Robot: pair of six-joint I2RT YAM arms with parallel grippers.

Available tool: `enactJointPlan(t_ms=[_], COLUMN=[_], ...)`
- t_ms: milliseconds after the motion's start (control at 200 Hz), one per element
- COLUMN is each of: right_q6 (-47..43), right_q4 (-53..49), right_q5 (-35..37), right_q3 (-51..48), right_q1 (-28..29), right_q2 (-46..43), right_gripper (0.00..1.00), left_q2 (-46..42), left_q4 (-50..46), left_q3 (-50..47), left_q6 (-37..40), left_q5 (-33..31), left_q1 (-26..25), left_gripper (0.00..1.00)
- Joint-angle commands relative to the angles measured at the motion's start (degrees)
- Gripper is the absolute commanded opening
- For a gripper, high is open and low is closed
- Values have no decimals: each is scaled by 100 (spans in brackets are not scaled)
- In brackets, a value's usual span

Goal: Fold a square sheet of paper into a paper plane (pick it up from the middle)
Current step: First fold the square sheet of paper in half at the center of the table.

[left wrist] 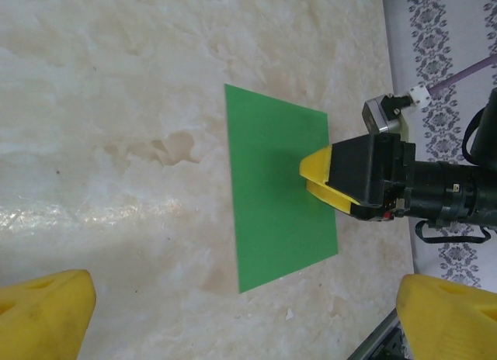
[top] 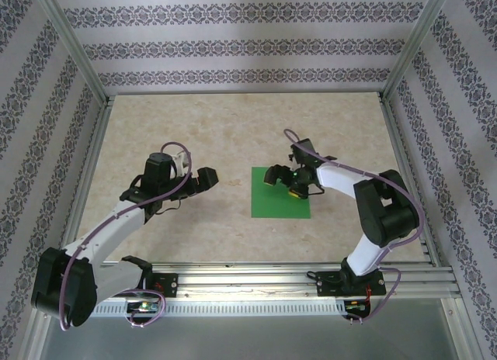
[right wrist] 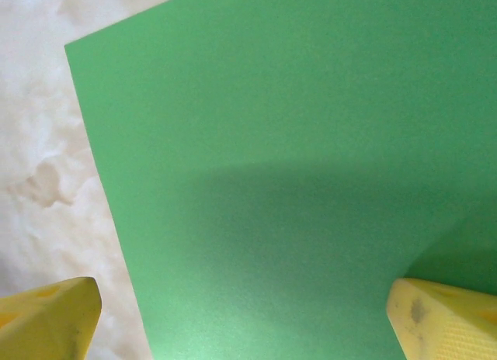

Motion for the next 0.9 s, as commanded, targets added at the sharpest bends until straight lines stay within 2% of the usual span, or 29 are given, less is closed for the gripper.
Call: enactJointPlan(t_ms=[0, 100, 200, 245, 320, 450, 545, 654, 824, 894], right_q6=[1162, 1986, 3047, 3058, 2806, 2410, 2199, 2029, 1747, 1769], right_q4=[529, 1180, 2358, 2544, 2301, 2042, 1686, 1379, 812, 872], right_q5=[-128, -1, 153, 66, -79, 60, 543, 951, 1344, 1218], right_q3=[-382, -526, -926, -856, -558, -424, -508, -827, -1451, -1817], right_q1=[627, 1079, 1386, 1472, 1552, 1522, 1346, 921, 66, -346], right_q2=[190, 226, 264, 335, 340, -221, -885, -1639, -2681, -3048], right_gripper=[98, 98, 98, 97, 98, 98, 98, 98, 98, 98], left_q2=[153, 292, 361, 373, 392, 492, 829, 1447, 2956, 3762], left_q4=[43, -38, -221, -316, -620, -1373, -1935, -2701, -3758, -4304], left_q3=[195, 290, 368, 391, 497, 817, 1237, 2054, 3515, 4253], left_q6=[28, 31, 35, 54, 121, 199, 274, 462, 265, 282], left_q5=[-15, -46, -227, -295, -455, -1068, -1330, -1837, -2582, -2729], left_q1=[-109, -140, -171, -183, -200, -338, -520, -971, -2085, -2428], left_gripper=[100, 99, 98, 96, 94, 90, 85, 82, 82, 82])
